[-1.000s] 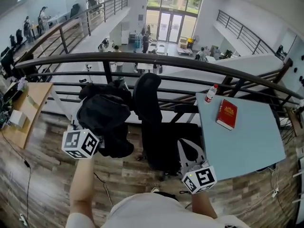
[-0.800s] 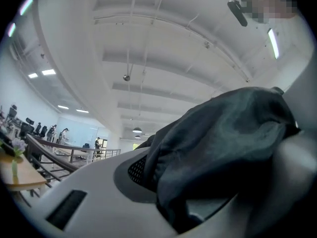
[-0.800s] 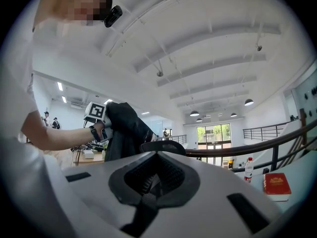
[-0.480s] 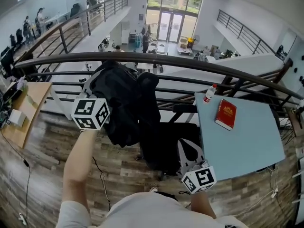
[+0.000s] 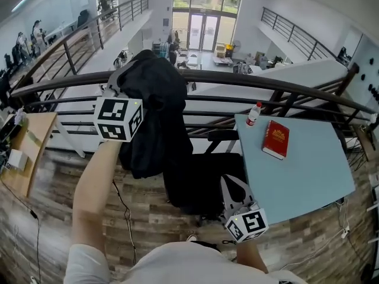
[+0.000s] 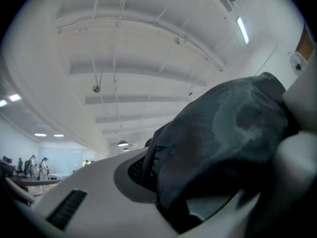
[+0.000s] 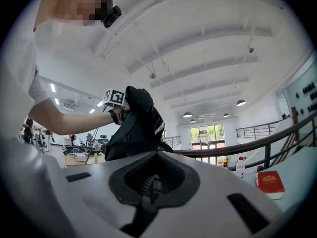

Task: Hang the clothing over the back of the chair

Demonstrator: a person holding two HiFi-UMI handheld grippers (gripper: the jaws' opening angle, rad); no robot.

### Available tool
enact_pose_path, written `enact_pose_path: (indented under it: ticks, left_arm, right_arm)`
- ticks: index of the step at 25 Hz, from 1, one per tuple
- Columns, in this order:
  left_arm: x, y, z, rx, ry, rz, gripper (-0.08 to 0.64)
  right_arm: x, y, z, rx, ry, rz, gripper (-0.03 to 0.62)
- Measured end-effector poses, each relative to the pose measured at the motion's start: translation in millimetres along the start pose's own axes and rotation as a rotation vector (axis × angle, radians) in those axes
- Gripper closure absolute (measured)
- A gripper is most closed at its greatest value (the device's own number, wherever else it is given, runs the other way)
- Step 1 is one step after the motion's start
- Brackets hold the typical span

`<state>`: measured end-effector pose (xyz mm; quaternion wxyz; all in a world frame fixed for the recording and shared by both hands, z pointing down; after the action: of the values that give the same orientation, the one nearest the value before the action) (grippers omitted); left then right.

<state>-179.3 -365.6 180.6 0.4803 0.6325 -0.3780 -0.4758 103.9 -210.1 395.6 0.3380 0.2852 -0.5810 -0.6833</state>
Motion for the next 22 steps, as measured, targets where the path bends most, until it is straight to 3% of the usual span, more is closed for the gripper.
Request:
enact_pose_path:
  ticks: [5,9,14,18,22]
  left_arm:
    - [34,-33,-41,0.100,0.067,-0.060,0.489]
    - [57,-18,-78,0.163,0.129,-0.008,0.488]
    - [77,58,-124,0.227,0.240,0.222,0.485]
    - [80,120,-152,0.234,0.314,0.398,0.479]
    - [76,166,-179,0.391,0.377,0.558,0.472]
  right_arm:
    - [3,6,-15,0.010,0.024,-0.001,0.575]
    - [4,7,-23,0.020,0.038,-0.002,0.575]
    - [6,10,-32,0.026,0.047,-0.004,0.575]
    - [8,16,-40,0.033,0.051,0.007,0.575]
    - [10,19,-44,0.042,0.053,0.023,0.575]
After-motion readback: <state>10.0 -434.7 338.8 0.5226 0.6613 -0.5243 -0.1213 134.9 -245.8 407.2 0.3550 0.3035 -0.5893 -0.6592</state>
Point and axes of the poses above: the fingertips, and each gripper's own axes: x forward along the fingers, z to its left, y out of its underside, the point moved 4 cm from there along -x, backward along the fingers, and after that the axes turned 12 degrees about -x, right-handed, at the moved point
